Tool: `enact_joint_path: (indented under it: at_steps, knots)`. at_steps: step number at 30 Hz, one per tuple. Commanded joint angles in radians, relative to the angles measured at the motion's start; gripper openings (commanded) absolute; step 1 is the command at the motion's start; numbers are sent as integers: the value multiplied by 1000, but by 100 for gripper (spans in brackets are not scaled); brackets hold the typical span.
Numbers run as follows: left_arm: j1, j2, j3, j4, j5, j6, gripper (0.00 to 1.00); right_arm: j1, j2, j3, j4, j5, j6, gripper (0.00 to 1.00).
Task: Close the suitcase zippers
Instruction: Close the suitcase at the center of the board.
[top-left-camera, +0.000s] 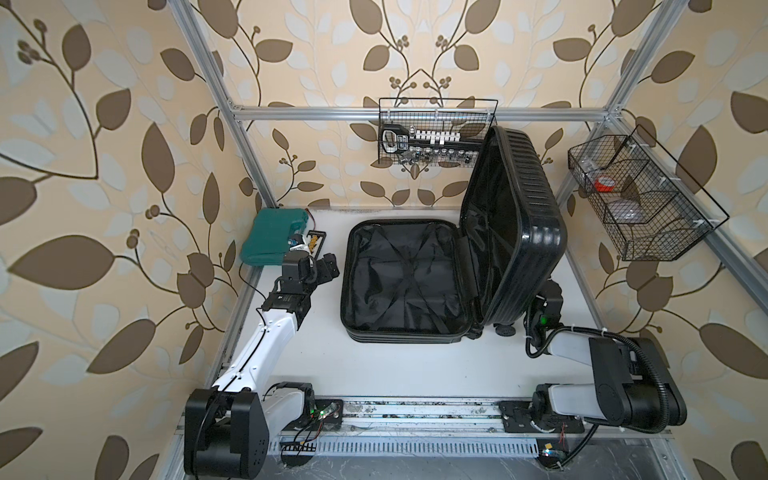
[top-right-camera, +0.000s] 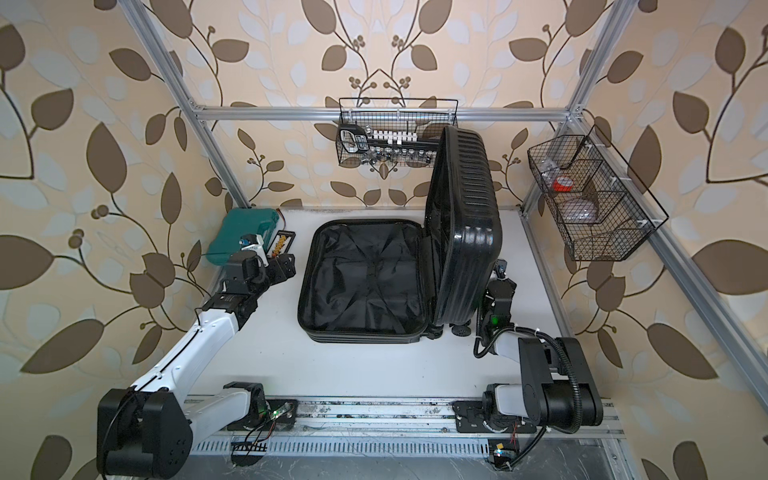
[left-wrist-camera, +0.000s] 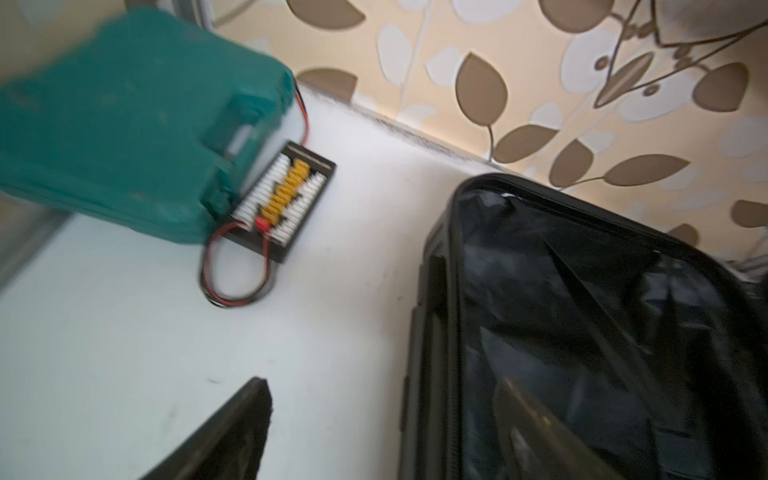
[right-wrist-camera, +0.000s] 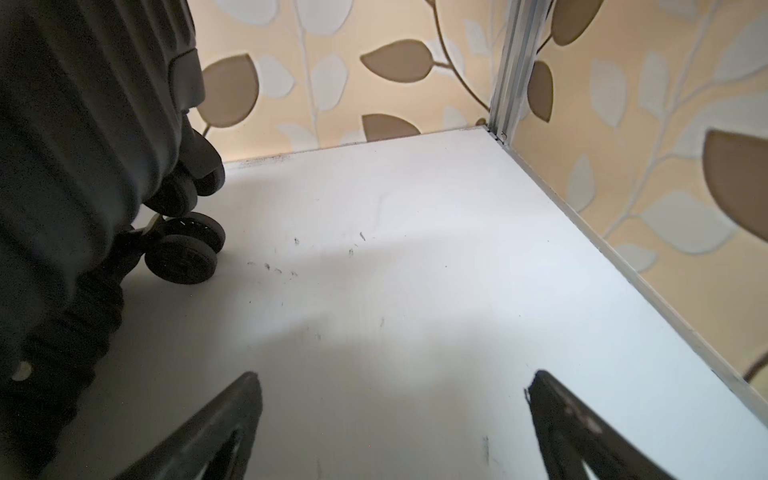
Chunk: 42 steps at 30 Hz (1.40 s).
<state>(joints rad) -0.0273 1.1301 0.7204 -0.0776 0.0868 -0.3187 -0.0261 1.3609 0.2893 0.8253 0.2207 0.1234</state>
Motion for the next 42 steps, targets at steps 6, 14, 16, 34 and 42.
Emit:
enact_joint_path:
  at_steps: [6,14,16,34,42]
  knots:
    - [-16,212,163,-205,284,3,57,12,-12,43,-51,17,2,100]
    - [-16,350,227,-247,240,9,40,12,-6,57,-77,18,7,100]
    - [-16,358,237,-250,232,9,34,11,-8,58,-80,23,10,100]
    - [-16,132,495,-586,-60,83,1,9,-119,86,-224,116,69,100]
    - [-16,137,850,-848,-172,229,1,2,-218,212,-501,42,109,100]
